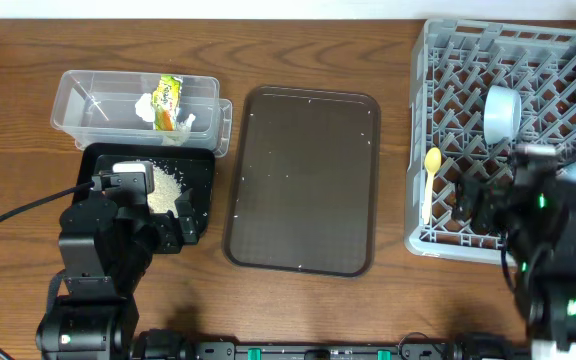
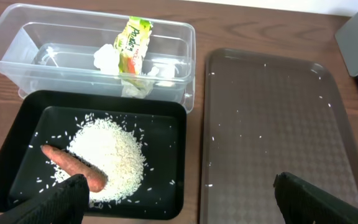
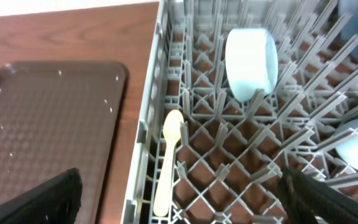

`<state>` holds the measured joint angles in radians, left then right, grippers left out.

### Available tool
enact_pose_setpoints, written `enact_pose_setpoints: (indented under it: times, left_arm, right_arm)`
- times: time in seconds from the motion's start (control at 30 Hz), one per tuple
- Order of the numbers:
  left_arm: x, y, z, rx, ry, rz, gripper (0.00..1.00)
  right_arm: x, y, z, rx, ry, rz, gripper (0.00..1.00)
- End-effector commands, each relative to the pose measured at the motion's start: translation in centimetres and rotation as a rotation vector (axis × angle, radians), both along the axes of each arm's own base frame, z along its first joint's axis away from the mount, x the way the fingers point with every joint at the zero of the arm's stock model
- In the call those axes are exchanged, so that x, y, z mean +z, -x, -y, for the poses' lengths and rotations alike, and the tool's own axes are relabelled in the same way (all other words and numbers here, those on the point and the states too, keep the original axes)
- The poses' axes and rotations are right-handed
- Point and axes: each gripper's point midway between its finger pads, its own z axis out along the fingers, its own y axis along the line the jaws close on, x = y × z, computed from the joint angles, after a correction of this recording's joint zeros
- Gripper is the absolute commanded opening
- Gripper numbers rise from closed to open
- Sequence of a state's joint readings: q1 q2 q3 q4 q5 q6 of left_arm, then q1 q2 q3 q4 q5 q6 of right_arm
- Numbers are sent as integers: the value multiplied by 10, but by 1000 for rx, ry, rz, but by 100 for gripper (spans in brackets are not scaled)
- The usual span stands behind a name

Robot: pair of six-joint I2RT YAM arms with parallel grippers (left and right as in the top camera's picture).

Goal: Sort waste into correct bins and load items into the dishwasher rack

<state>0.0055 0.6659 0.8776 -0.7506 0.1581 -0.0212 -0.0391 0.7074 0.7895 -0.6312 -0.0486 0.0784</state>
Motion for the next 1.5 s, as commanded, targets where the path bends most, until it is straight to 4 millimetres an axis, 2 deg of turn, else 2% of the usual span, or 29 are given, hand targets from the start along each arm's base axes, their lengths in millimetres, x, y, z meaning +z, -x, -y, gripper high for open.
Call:
enact_pose_setpoints:
  times: [0.0,0.23,0.53,0.87,1.03,1.47]
  left_arm:
    - [-1,0,1,-9,-4,0,97]
    - [-1,0,1,-9,-4,0,97]
    - [-1,0,1,-9,-4,0,97]
    - [-1,0,1,-9,-4,0,97]
    - [-1,0,1,-9,-4,0,97]
    - [-1,0,1,-9,-4,0,97]
  right_arm:
    - [-8,6,2,-11,13,130,99]
    - [-21,7,-7,26,14,462,99]
    - [-32,14,-3,-14,29,635,99]
    - [-47,22,-1,-18,63,609,99]
    - [-81,23,-14,72,65,473,99]
    - [-79,22,-6,44,77,479,99]
